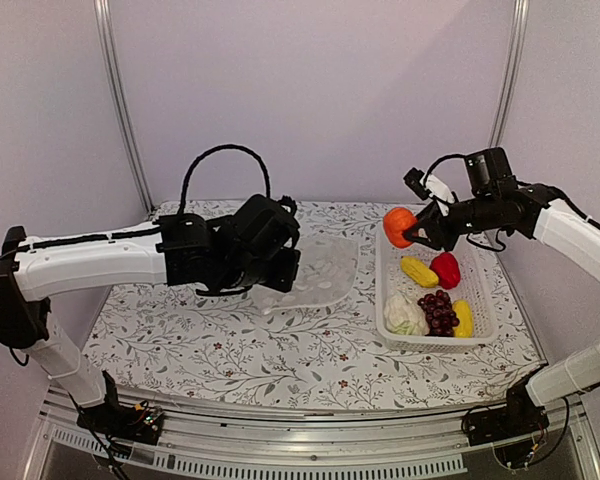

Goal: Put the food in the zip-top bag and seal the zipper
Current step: Pick up the fake vegetable from the bin, then place the fake vegetable in the zipper food storage bag.

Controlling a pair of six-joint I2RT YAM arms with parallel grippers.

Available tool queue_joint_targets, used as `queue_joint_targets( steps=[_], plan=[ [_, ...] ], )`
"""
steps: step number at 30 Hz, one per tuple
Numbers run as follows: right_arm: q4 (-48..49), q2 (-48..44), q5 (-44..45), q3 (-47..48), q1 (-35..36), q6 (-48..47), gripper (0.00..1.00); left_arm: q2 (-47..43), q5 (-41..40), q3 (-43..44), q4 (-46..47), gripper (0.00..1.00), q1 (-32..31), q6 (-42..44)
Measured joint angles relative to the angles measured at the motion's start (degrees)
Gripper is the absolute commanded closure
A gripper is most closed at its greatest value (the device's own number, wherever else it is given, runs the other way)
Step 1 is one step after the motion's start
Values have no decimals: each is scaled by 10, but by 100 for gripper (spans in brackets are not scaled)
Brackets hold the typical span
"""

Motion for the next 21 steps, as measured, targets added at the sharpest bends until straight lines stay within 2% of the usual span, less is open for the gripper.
queue_joint_targets(
  steps=[2, 9, 13, 21],
  plan=[
    [-17, -21, -55, 19, 18, -9, 67, 0, 4, 1, 4, 100, 4, 0],
    [-64, -40, -136, 66, 126, -35, 67, 0, 18, 1, 18, 100, 8, 0],
    [-76, -23, -151, 86, 166, -46, 67, 0, 28, 1, 27, 100, 8, 0],
    [-75, 39, -146, 92, 177, -55, 66, -10, 44, 2, 43, 100, 9, 8]
  ],
)
